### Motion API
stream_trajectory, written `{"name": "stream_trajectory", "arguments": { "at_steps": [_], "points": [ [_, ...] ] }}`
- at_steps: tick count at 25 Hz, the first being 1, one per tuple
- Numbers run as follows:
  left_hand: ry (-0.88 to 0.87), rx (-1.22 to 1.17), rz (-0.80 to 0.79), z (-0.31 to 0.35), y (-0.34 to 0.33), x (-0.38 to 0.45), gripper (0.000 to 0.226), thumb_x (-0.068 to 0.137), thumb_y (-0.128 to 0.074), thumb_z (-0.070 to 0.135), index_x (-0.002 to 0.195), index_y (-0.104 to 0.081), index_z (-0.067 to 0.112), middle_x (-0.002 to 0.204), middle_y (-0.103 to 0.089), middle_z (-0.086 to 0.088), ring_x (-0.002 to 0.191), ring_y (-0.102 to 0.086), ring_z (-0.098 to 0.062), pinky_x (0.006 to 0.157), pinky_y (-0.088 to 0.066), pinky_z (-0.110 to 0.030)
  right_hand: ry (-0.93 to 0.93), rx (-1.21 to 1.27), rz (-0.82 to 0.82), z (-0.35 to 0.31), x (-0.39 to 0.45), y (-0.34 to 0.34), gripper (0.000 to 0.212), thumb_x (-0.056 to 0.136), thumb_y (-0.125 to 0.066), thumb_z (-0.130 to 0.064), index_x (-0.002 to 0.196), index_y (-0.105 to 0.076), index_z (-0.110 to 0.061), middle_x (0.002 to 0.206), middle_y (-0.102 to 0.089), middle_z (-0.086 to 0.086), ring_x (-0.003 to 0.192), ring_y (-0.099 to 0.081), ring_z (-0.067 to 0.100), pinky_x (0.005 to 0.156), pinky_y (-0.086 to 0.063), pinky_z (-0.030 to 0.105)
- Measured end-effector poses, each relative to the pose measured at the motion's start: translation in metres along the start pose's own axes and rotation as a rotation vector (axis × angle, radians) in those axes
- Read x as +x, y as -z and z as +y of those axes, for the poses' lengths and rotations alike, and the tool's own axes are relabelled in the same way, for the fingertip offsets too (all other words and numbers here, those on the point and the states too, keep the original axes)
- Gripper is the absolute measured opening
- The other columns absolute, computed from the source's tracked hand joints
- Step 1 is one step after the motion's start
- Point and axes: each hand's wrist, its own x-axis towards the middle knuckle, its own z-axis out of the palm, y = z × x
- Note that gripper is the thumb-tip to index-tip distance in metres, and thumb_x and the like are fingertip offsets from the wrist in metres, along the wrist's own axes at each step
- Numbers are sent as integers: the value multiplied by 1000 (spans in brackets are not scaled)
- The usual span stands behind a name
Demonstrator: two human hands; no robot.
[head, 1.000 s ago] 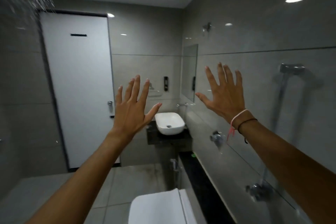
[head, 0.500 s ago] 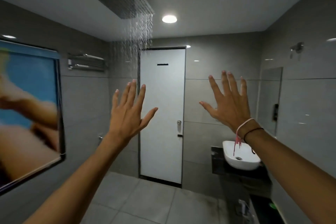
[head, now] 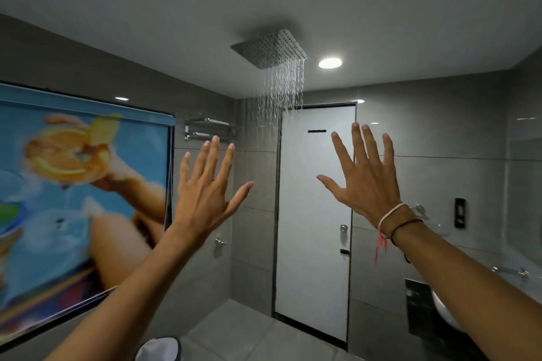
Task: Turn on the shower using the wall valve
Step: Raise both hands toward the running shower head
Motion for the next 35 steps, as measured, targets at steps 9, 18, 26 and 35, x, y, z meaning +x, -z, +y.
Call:
{"name": "stream_trajectory", "arguments": {
  "at_steps": [9,18,26,35],
  "points": [
    [26,68,21,-29,18,2,92,88,-13,79,161,-5,24,170,-1,-14,157,-6,-29,125,-8,-59,15,75,49,-28,15,5,100,88,-34,-78,167,-30,-17,172,-22,25,159,-21,44,126,-16,68],
    [10,101,35,-32,25,3,91,89,-17,78,161,-6,23,170,-2,-14,157,-5,-29,125,-6,-59,14,93,53,-29,21,14,101,88,-31,-79,168,-24,-19,173,-17,24,160,-16,43,127,-12,67],
    [-10,153,90,-33,35,7,91,89,-20,77,161,-11,21,169,-5,-17,156,-10,-31,122,-2,-56,1,91,138,-30,22,18,101,89,-24,-79,166,-32,-15,171,-23,25,159,-20,45,126,-17,68],
    [4,167,159,-37,39,8,90,91,-19,77,161,-10,21,169,-8,-17,156,-11,-31,123,-12,-61,-3,89,167,-32,25,25,99,89,-36,-77,166,-33,-15,171,-22,25,159,-20,45,126,-19,68]
  ]
}}
